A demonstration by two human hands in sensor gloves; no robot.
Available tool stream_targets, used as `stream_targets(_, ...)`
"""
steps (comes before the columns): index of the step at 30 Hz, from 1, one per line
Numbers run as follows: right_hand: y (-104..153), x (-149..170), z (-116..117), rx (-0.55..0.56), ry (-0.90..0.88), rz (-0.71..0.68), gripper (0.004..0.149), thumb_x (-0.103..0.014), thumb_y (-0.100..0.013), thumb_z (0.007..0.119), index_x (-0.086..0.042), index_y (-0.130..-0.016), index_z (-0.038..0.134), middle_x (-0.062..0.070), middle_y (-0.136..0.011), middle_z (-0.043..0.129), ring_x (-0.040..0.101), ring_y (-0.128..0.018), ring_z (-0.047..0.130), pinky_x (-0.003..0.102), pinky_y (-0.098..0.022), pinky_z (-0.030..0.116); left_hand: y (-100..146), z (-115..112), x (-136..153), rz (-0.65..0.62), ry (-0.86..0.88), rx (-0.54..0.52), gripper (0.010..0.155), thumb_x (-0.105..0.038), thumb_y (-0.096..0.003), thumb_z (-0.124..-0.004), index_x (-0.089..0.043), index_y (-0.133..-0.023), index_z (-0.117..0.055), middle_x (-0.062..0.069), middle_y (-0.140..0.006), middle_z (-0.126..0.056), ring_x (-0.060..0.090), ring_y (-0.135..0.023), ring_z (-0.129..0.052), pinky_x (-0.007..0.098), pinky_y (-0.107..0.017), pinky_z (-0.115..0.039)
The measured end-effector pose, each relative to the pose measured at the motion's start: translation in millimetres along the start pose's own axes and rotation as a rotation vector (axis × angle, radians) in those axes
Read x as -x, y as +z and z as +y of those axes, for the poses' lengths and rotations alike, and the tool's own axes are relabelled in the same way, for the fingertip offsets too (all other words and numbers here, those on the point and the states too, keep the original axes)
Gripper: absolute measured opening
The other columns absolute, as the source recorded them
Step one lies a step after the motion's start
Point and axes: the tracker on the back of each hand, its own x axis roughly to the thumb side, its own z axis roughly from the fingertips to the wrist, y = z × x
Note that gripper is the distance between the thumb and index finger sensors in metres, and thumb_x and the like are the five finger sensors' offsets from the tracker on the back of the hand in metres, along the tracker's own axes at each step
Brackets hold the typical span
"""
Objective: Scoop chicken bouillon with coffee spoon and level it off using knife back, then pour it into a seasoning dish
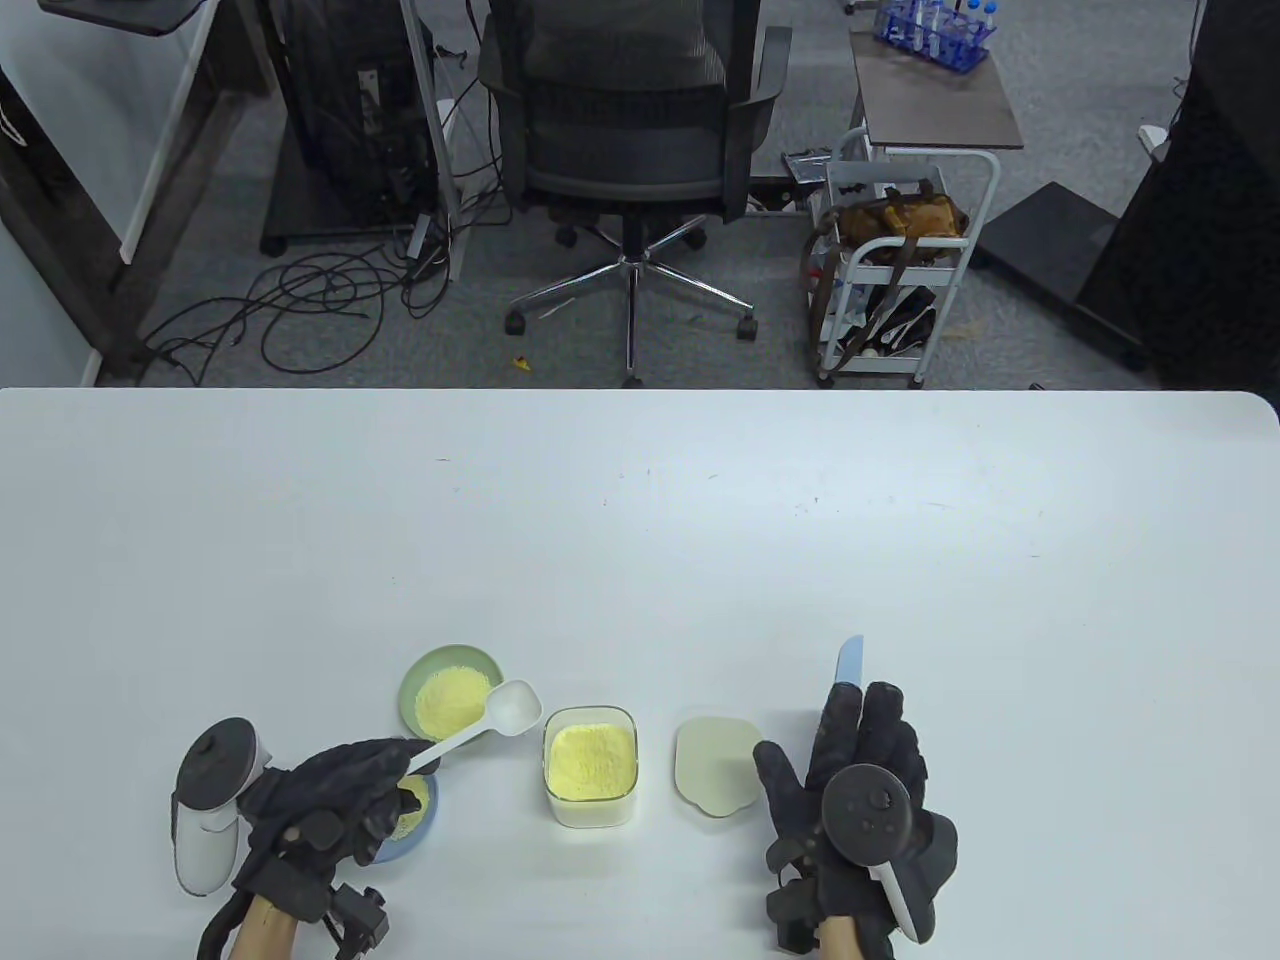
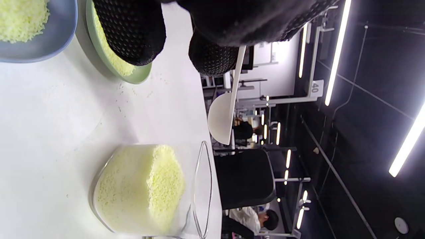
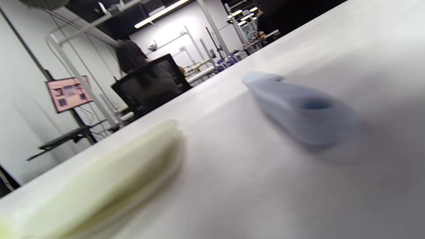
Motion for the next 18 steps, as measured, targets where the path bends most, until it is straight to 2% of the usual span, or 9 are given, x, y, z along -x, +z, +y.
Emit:
stream_targets(4,8.8,-38.3,0.4,-0.009,-0.083,-0.165,0.086,-0.062,-0.045,0.069,-0.025,-0.104,0.018,0.01,-0.114,0.004,0.05,-0.101,0.02,0.067,-0.072,0.013,-1.1,-3.7,-1.6,-0.001,-0.014,0.031,0.048,-0.035,-0.0452,-0.076,0.003,-0.072,-0.086,-0.005,-0.016,-0.092,0.0,0.007,-0.083,0.036,-0.046,-0.08)
stream_targets(7,12.3,-74.3,6.1,-0.103,-0.101,-0.331,0.089,-0.062,-0.044,0.074,-0.024,-0.106,0.023,0.012,-0.116,0.011,0.05,-0.101,0.024,0.068,-0.072,0.013,-1.0,-4.0,-1.7,-0.004,-0.018,0.028,0.048,-0.035,-0.045,-0.076,0.003,-0.072,-0.086,-0.005,-0.015,-0.092,0.0,0.007,-0.083,0.036,-0.046,-0.08)
stream_targets(9,11.5,-99.2,15.6,-0.223,-0.051,-0.41,0.092,-0.063,-0.042,0.076,-0.022,-0.107,0.026,0.014,-0.117,0.017,0.052,-0.101,0.028,0.069,-0.072,0.016,-1.1,-4.1,-1.7,-0.003,-0.015,0.03,0.048,-0.035,-0.0451,-0.076,0.003,-0.072,-0.086,-0.005,-0.015,-0.092,0.0,0.007,-0.083,0.036,-0.046,-0.08)
stream_targets(13,3.2,-124.5,43.0,-0.444,0.078,-0.401,0.099,-0.063,-0.042,0.077,-0.016,-0.106,0.018,0.015,-0.116,0.012,0.052,-0.102,0.023,0.069,-0.072,0.012,-0.5,-4.1,-2.0,-0.01,-0.012,0.032,0.048,-0.035,-0.0448,-0.076,0.003,-0.071,-0.086,-0.005,-0.015,-0.092,0.0,0.007,-0.083,0.036,-0.045,-0.08)
stream_targets(16,-3.4,-121.6,61.8,-0.52,0.113,-0.338,0.101,-0.06,-0.042,0.079,-0.011,-0.105,0.018,0.021,-0.114,0.012,0.052,-0.101,0.023,0.069,-0.072,0.011,-1.1,-5.5,-1.8,-0.009,-0.023,0.045,0.048,-0.035,-0.0449,-0.076,0.003,-0.072,-0.086,-0.005,-0.016,-0.092,0.0,0.007,-0.083,0.036,-0.046,-0.079)
stream_targets(18,-5.9,-114.8,65.6,-0.553,0.088,-0.339,0.102,-0.062,-0.042,0.078,-0.01,-0.104,0.016,0.022,-0.113,0.014,0.051,-0.1,0.027,0.069,-0.071,0.014,-2.2,-7.2,-1.7,-0.005,-0.039,0.051,0.048,-0.035,-0.045,-0.076,0.003,-0.072,-0.086,-0.005,-0.016,-0.092,0.0,0.007,-0.083,0.036,-0.046,-0.079)
